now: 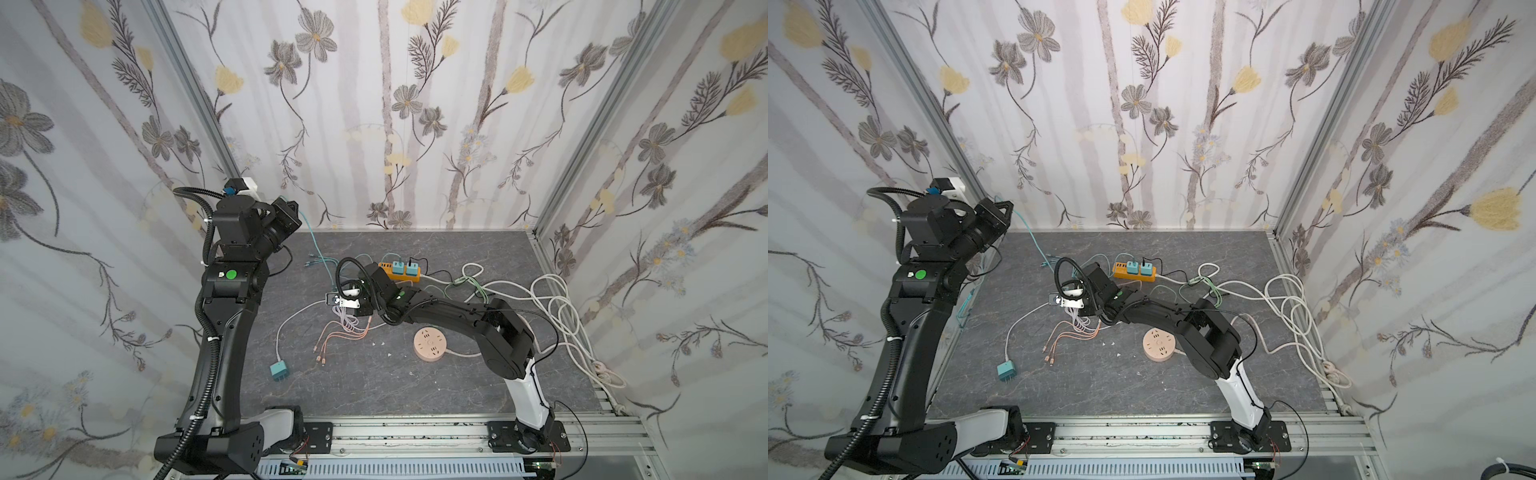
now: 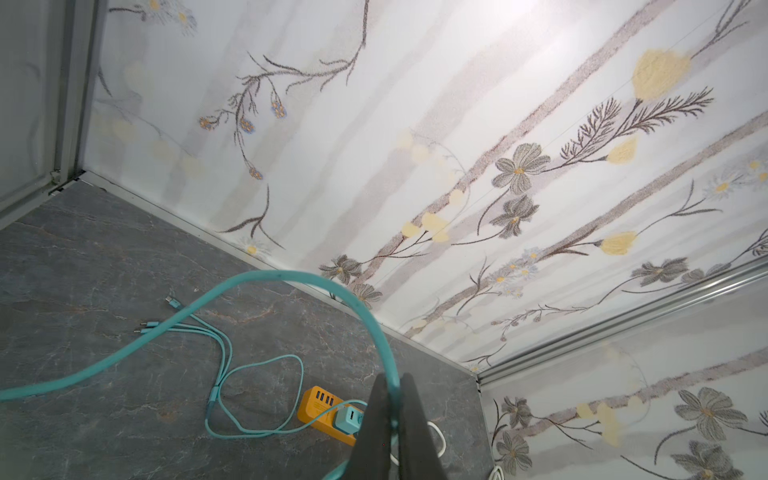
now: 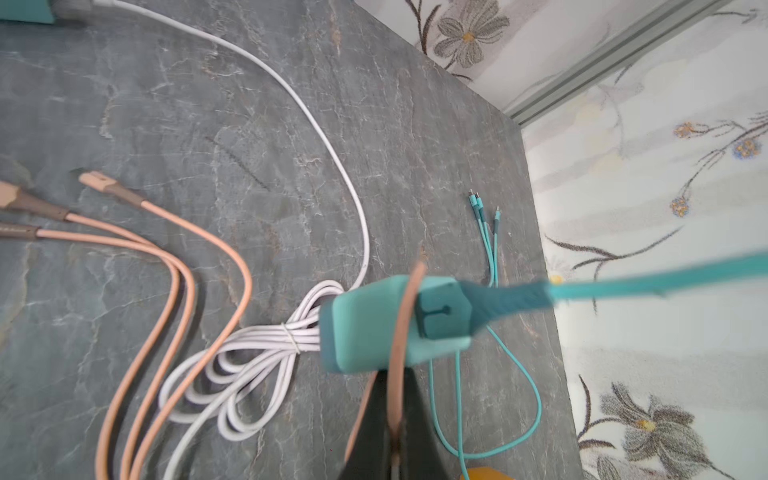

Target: Insert the plug

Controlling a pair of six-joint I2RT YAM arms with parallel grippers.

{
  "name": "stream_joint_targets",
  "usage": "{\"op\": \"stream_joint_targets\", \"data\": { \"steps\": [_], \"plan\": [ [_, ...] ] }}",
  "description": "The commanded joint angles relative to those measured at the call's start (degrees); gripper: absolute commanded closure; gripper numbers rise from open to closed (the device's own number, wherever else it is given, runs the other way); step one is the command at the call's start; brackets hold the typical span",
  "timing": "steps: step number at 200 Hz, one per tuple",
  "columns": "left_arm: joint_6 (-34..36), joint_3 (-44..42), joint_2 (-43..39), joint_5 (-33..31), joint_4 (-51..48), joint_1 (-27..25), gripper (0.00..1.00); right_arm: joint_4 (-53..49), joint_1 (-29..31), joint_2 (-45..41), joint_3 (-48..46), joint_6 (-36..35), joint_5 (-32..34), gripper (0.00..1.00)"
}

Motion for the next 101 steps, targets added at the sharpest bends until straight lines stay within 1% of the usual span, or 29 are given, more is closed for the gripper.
{"op": "stream_joint_targets", "data": {
  "steps": [1,27,43,52,58,68,85,93,101],
  "plan": [
    [-1.41,0.53,0.63,-3.79,6.02,0.05,1.0,3.8,1.1,-2.01,-2.54,-4.52,-4.37,1.0],
    [-1.88,0.77,0.83,-7.71,7.72,0.07,1.0,3.5,2.66,-3.17,-5.12,-6.7,-5.1,1.0],
    [-1.98,0.31,0.82,-10.45,8.59,0.06,1.0,4.73,3.1,-3.27,-5.36,-5.79,-4.06,1.0],
    [-3.84,-1.47,0.81,-10.59,10.48,-0.01,1.0,5.04,3.39,-2.9,-4.25,-4.09,-3.39,1.0],
    [-5.66,-2.99,0.83,-10.0,12.1,-0.19,1.0,4.98,3.59,-2.4,-2.78,-1.53,-2.61,1.0],
    [-7.53,-5.59,0.83,-9.8,13.83,-1.17,1.0,2.54,3.69,-1.61,0.28,2.03,-3.75,1.0],
    [-7.91,-9.91,0.68,-11.6,15.33,-3.76,1.0,1.73,3.85,-0.27,4.09,9.0,-3.57,1.0],
    [-7.58,-10.91,0.56,-12.08,15.62,-4.79,1.0,0.56,3.86,0.12,5.39,10.24,-3.3,1.0],
    [-7.43,-11.4,0.8,-12.35,15.63,-5.31,1.0,0.26,4.07,0.11,5.13,9.18,-4.14,0.99]
  ]
}}
